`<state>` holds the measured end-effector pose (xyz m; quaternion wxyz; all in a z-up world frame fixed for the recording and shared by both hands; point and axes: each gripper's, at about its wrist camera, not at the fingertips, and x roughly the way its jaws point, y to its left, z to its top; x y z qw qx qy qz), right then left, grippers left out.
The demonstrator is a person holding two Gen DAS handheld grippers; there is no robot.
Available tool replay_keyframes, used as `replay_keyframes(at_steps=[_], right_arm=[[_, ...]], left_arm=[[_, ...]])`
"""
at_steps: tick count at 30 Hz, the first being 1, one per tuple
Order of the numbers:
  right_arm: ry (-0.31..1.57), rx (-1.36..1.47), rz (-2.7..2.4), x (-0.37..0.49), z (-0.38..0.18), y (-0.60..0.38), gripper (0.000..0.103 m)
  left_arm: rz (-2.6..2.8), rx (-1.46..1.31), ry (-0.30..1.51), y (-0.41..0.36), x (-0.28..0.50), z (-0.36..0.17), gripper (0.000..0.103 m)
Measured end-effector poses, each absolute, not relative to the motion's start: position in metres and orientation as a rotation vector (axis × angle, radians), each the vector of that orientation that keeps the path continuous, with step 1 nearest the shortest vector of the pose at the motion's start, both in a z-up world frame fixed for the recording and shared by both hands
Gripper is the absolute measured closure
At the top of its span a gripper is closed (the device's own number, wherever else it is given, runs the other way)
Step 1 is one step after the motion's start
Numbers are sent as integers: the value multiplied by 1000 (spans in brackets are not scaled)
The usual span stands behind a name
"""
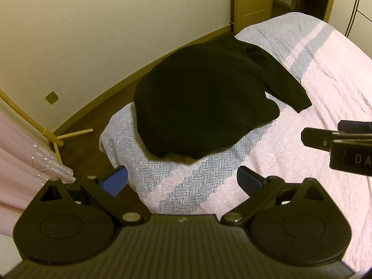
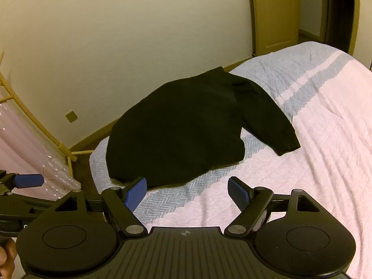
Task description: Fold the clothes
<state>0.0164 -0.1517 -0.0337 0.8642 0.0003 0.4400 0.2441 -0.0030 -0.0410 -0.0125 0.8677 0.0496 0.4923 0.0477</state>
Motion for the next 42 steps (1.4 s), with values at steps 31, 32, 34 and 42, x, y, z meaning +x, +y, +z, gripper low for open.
replay_keyframes(at_steps=[31, 32, 34, 42], right_arm=[[953, -35, 562, 24, -32, -167, 23], [955, -35, 563, 24, -33, -167, 23], [960, -32, 564, 25, -35, -167, 23], [995, -28, 554, 32, -53, -153, 23]], left_arm=[[161, 154, 1049, -59, -18, -6, 4], [160, 154, 1052, -59, -18, -7, 4], [158, 155, 1057, -59, -19, -9, 4], [137, 144, 1075, -35, -5, -23, 5]])
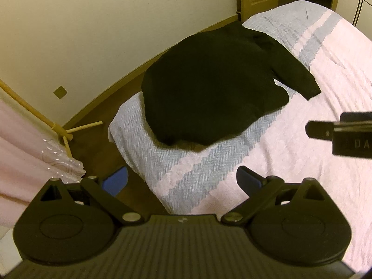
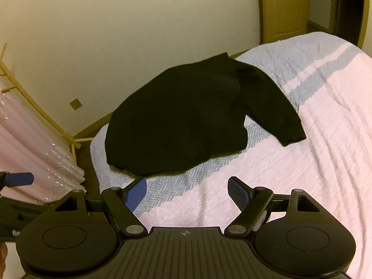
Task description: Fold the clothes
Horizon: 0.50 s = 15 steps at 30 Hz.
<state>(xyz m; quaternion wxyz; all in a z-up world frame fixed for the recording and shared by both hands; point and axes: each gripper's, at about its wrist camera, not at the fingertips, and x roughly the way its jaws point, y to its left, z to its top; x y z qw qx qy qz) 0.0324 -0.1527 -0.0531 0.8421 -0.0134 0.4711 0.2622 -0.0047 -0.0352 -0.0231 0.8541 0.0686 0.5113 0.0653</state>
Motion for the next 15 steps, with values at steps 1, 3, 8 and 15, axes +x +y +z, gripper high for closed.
replay_keyframes(at_steps=[1, 3, 8, 15], right_arm=[[995, -33, 553, 35, -56, -150, 23], [990, -53, 554, 40, -61, -141, 23], [967, -158, 550, 59, -81, -111, 23], [982, -297, 561, 114, -128, -52, 17]], left_arm=[[131, 143, 1074, -30, 0, -25, 5], [118, 148, 1072, -15, 14, -34, 5], [53, 174, 1041, 32, 65, -69, 5], [-93, 166, 1050, 89, 166, -128, 5]])
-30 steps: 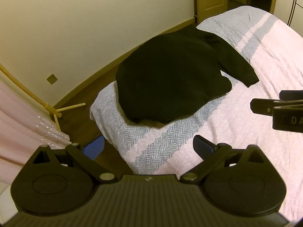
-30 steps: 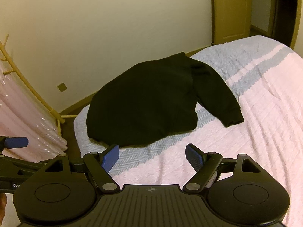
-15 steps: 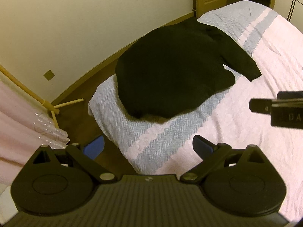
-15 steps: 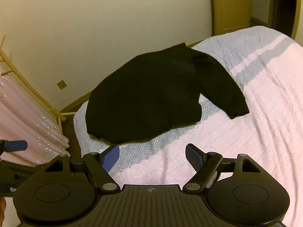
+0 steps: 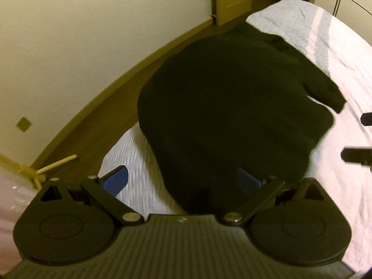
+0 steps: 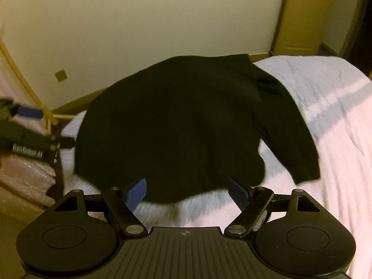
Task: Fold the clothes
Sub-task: 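Grasp the black jacket with both grippers and lift it off the bed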
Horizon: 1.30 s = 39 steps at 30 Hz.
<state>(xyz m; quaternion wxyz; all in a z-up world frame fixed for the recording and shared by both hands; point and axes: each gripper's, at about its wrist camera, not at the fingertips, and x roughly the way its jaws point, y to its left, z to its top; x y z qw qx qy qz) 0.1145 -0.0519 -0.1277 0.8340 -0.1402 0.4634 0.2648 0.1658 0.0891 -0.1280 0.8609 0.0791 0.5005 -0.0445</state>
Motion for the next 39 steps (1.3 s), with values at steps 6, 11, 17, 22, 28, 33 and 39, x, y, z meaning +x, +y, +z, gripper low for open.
replay_keyframes(at_steps=[6, 11, 17, 22, 28, 33, 39], right_arm=[[981, -377, 566, 175, -176, -7, 15], [994, -338, 563, 221, -212, 7, 0], [1026, -298, 558, 222, -210, 2, 11], [1035, -279, 519, 218, -190, 1, 56], [1001, -181, 487, 204, -148, -31, 89], [863, -155, 437, 162, -74, -96, 94], [837, -109, 269, 54, -40, -227, 94]], left_arm=[[-221, 135, 1108, 125, 254, -184, 5], [-272, -3, 1135, 146, 289, -211, 3], [-329, -32, 1078, 150, 283, -196, 65], [-326, -13, 987, 159, 275, -164, 93], [-451, 76, 814, 134, 254, -104, 95], [-602, 157, 678, 79, 212, -48, 95], [-867, 302, 594, -31, 93, -17, 95]])
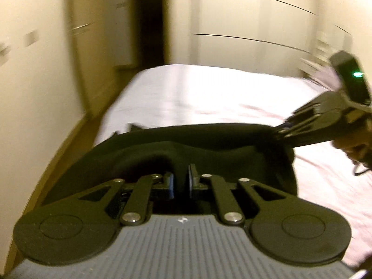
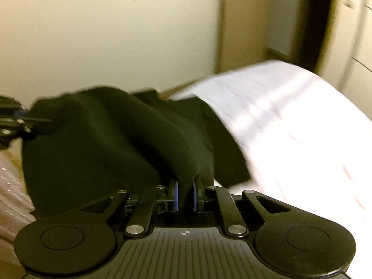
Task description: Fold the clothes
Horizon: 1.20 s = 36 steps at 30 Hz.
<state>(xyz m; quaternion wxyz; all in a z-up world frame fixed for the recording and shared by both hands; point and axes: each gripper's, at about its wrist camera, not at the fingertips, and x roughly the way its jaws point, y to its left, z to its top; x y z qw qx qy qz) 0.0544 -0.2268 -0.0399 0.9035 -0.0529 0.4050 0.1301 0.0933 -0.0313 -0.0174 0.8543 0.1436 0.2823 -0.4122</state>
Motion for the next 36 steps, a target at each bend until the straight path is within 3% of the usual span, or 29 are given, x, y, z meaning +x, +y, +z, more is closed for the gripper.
replay_keyframes(at_steps=[5, 10, 12, 14, 15, 16, 17, 18, 23, 26, 31, 36], right_arm=[[920, -10, 53, -78, -59, -353, 94], [1059, 101, -256, -221, -92, -475, 92], [1125, 164, -357, -267, -105, -512, 87], [1166, 223, -408, -306, -113, -535, 81], [1173, 237, -410, -320, -116, -538, 66], [1173, 236, -414, -328, -117, -536, 59], [1171, 232, -414, -338, -118, -535, 49], [1167, 231, -412, -345, -118, -533, 45], [1166, 299, -458, -342, -127, -500, 42], [1154, 359, -506, -354, -136, -499, 36], [1154, 404, -511, -377, -147, -492, 26], [1129, 412, -491, -374, -166, -508, 25]], left_arm=[[-1106, 367, 656, -143, -23, -41, 96], [-1323, 458, 875, -238, -120, -100, 93], [-1380, 512, 970, -268, -153, -122, 91], [-1416, 562, 947, -275, -167, -132, 88], [-1410, 584, 948, -277, -173, -135, 79], [-1403, 605, 948, -279, -178, -137, 70], [-1395, 630, 939, -276, -170, -142, 68], [-1392, 664, 921, -274, -172, -139, 66], [-1443, 855, 798, -259, -181, -146, 55], [-1533, 907, 697, -262, -189, -153, 42], [-1657, 1080, 519, -265, -222, -170, 38], [-1677, 1118, 533, -269, -238, -182, 38]])
